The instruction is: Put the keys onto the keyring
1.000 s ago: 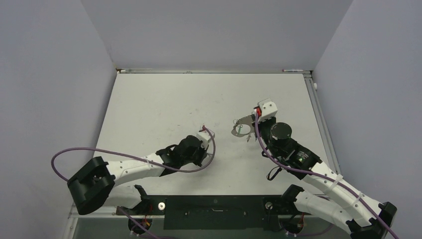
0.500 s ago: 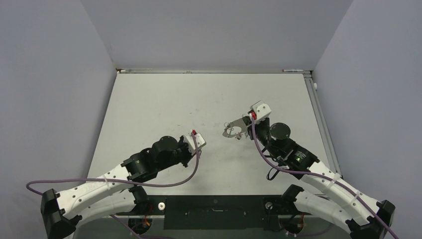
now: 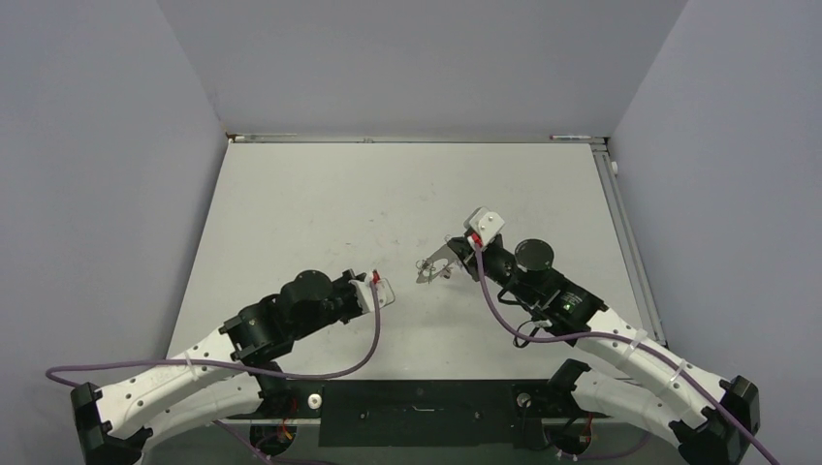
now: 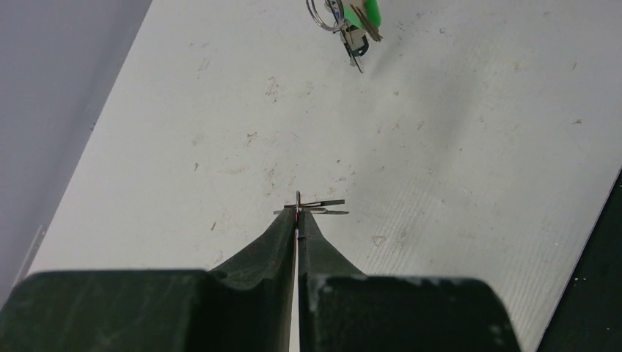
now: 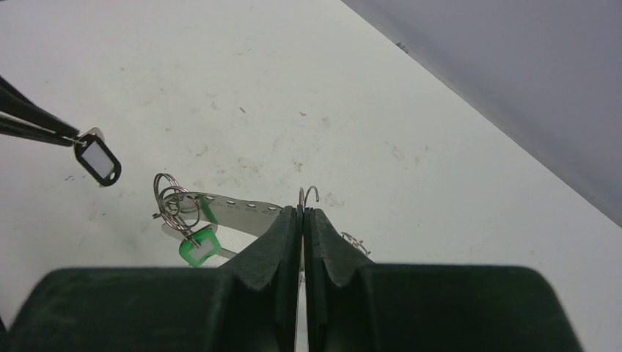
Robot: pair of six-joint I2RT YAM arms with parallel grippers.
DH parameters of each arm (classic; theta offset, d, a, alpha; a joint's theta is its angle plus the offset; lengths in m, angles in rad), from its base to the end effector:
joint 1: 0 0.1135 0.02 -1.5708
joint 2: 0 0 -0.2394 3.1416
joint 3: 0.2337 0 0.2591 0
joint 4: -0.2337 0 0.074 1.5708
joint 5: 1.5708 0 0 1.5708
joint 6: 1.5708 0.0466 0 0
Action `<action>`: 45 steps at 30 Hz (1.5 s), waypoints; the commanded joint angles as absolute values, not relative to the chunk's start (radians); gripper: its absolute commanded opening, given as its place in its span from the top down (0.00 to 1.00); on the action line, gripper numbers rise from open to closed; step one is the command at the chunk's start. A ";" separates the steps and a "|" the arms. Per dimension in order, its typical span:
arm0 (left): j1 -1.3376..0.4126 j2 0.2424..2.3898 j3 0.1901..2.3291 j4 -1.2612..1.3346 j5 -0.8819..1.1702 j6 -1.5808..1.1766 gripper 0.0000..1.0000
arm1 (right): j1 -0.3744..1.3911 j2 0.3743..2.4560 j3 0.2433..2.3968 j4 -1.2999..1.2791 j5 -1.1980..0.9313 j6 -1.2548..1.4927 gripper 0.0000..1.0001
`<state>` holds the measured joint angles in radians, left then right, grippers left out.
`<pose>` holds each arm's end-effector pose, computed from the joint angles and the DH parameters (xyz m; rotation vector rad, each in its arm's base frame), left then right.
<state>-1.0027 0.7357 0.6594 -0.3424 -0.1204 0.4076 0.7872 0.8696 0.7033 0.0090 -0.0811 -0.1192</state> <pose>0.1168 -0.1726 0.2659 1.2332 1.5694 -0.2649 0.1689 0.1748 0.2950 -0.8252 1.5551 0.5600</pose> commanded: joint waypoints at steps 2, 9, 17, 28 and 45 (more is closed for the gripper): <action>-1.000 0.668 0.626 -0.280 -0.081 0.477 1.00 | 0.799 0.887 0.686 0.157 -0.299 -0.170 0.95; -0.997 0.565 0.556 -0.253 -0.029 0.512 1.00 | 0.838 0.949 0.683 0.151 -0.427 -0.221 0.95; -0.997 0.505 0.493 -0.206 0.068 0.512 1.00 | 0.908 1.024 0.708 0.087 -0.460 -0.280 0.95; -0.994 0.461 0.448 -0.175 0.148 0.554 1.00 | 0.989 1.033 0.734 0.014 -0.591 -0.301 0.95; -0.996 0.465 0.419 -0.166 0.295 0.587 1.00 | 1.019 1.066 0.755 -0.019 -0.709 -0.313 0.95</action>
